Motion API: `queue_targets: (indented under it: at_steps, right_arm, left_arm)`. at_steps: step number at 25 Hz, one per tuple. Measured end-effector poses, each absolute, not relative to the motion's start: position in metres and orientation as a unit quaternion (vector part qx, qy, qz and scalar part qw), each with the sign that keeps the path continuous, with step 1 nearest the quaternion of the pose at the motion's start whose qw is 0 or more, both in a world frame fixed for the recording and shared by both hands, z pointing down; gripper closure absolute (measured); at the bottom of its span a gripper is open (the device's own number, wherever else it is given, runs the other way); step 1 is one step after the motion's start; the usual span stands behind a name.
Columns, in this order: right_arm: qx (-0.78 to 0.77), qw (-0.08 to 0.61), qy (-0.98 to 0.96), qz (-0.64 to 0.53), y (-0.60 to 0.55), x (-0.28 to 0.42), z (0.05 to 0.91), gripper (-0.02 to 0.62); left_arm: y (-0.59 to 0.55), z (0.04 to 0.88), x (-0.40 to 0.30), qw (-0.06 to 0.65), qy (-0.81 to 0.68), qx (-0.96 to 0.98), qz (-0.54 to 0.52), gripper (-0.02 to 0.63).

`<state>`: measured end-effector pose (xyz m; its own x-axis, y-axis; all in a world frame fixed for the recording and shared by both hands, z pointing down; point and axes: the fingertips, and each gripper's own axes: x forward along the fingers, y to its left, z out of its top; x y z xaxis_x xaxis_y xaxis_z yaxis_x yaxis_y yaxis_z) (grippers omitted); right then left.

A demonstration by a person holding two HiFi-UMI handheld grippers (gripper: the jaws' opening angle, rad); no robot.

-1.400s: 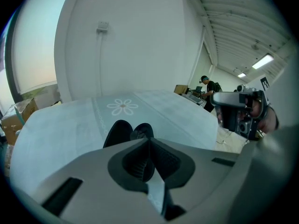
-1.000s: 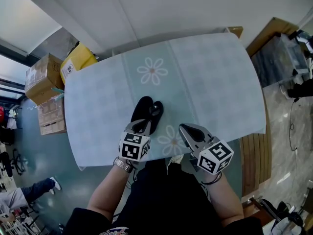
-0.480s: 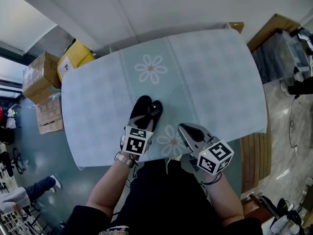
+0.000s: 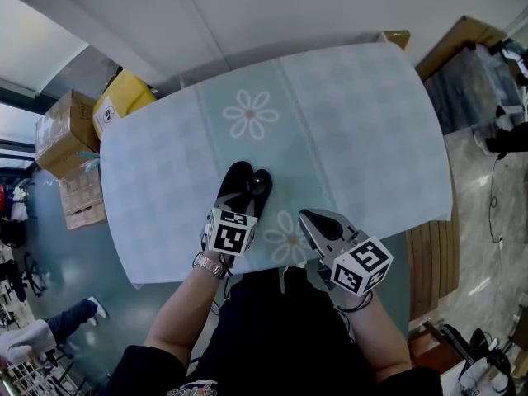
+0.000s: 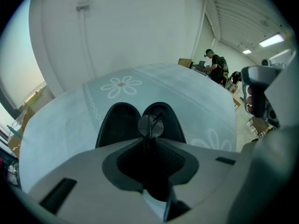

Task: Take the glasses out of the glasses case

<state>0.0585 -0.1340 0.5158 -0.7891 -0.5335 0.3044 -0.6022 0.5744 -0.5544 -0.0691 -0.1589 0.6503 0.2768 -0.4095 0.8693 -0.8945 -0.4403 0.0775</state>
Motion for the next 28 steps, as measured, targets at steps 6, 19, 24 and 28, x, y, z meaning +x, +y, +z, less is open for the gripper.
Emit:
queue_targets:
  at_steps: [6,19,24,28]
  right_arm:
    - [0.319,0.051,-0.885,0.337,-0.135,0.055,0.517,0.572]
    - [0.325,0.046,-0.879,0.346,-0.136,0.056,0.520,0.572]
    - [0.326,0.044,-0.879,0.344,-0.134,0.057,0.519,0.572]
    - [0.324,0.041,-0.882,0.339,-0.133,0.058,0.515,0.572]
  left_arm:
    - [-0.162,0.653,-0.067,0.295,-0.431,0.739,0.426,0.522]
    - [-0.167,0.655,-0.066,0.286,-0.435,0.733,0.438,0.574]
    - [-0.165,0.653,-0.069,0.283,-0.438,0.734,0.436,0.575]
    - [-0.166,0.642,-0.071,0.274,-0.449,0.737,0.425,0.575]
